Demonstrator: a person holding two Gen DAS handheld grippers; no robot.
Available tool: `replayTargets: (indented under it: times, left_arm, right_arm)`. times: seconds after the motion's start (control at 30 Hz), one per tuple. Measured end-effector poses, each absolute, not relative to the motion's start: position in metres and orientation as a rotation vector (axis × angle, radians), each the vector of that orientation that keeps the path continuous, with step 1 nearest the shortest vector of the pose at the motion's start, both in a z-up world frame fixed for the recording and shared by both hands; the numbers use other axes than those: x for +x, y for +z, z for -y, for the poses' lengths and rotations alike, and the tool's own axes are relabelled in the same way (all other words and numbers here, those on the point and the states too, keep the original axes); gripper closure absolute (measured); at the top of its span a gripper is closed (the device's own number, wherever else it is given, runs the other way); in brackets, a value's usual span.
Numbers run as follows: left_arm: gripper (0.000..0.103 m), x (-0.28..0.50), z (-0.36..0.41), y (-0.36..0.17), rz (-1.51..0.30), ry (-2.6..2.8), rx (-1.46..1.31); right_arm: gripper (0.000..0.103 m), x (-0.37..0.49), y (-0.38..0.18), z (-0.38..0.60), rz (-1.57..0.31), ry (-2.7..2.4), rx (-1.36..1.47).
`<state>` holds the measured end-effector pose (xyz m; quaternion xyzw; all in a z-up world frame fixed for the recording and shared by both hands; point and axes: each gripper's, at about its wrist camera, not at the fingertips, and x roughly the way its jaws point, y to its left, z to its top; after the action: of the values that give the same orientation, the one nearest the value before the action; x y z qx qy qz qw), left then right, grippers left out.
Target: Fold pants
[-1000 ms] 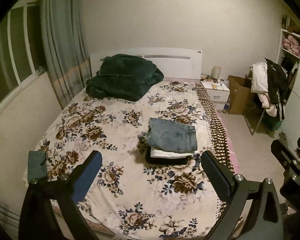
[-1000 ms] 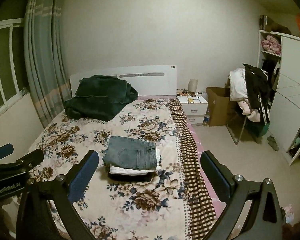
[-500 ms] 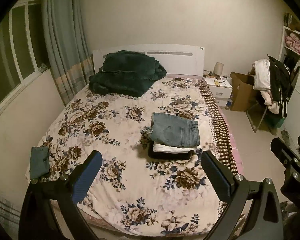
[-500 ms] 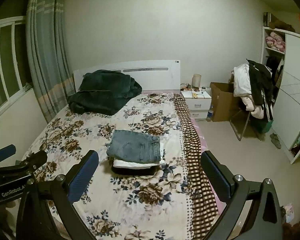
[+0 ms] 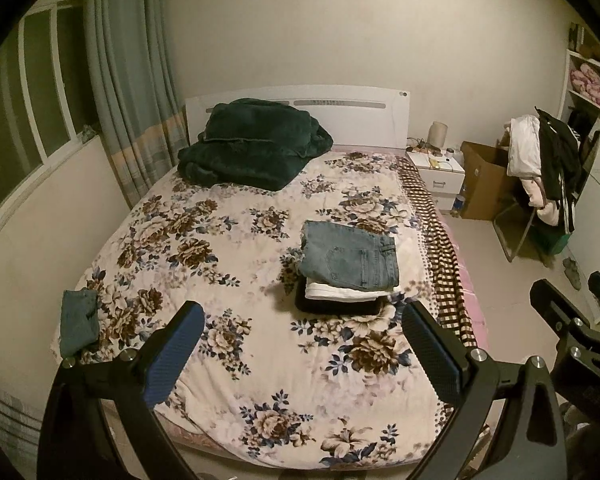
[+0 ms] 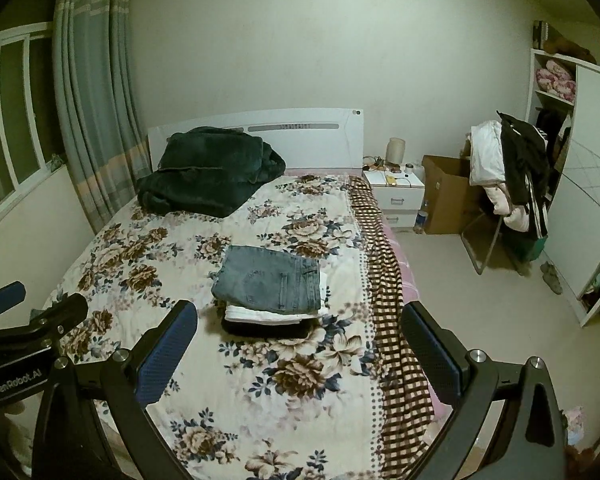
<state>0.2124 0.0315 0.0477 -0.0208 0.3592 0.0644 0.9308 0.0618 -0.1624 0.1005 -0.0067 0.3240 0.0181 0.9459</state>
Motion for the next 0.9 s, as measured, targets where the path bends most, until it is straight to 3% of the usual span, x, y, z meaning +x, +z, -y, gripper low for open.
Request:
replayTargets:
  times: [0.9]
  left_arm:
    - [0.002,0.2128,-0.0367,0.05,-0.729,0.137,-0.033]
  right_arm:
    - [0.0,0.0667,0.0917,0.1647,-0.664,0.04,-0.019]
